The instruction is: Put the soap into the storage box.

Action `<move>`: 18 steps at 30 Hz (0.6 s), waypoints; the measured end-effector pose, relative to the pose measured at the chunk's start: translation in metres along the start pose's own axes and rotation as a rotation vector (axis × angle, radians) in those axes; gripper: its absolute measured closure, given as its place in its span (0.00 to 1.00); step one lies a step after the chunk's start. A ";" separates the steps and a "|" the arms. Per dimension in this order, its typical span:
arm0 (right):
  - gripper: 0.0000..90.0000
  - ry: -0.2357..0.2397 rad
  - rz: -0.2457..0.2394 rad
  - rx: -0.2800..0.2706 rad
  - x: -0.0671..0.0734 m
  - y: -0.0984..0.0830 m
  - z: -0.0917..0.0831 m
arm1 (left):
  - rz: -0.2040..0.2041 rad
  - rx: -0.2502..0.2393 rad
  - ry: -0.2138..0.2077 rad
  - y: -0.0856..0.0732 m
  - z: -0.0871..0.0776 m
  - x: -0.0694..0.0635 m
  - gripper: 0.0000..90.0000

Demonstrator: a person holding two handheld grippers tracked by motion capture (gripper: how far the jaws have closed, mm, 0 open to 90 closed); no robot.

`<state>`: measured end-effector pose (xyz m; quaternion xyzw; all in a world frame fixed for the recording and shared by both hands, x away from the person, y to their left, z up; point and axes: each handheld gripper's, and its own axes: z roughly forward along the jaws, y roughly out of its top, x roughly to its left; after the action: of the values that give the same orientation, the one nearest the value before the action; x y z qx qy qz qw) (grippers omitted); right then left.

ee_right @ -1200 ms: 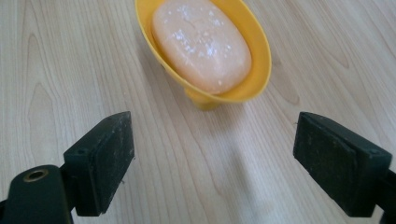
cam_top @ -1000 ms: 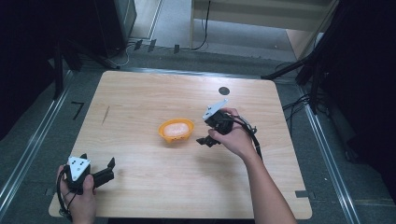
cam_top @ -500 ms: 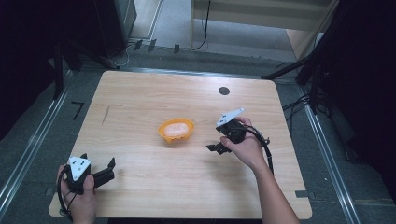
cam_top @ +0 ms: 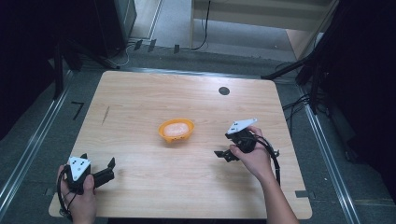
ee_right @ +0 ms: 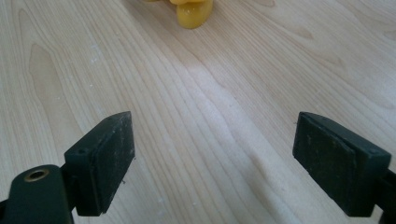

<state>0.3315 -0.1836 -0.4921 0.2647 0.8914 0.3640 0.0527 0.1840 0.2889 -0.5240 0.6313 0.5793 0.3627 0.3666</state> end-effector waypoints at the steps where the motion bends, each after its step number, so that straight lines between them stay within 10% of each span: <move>1: 0.15 0.000 0.000 0.000 0.000 0.000 0.000 | 0.000 -0.001 0.001 0.000 0.000 0.000 0.06; 18: 0.14 -0.036 0.083 -0.041 0.005 -0.039 -0.011 | 0.006 0.004 0.000 0.000 0.000 -0.001 0.06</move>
<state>0.3069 -0.2115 -0.5102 0.3068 0.8710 0.3792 0.0588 0.1844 0.2879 -0.5240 0.6338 0.5782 0.3624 0.3643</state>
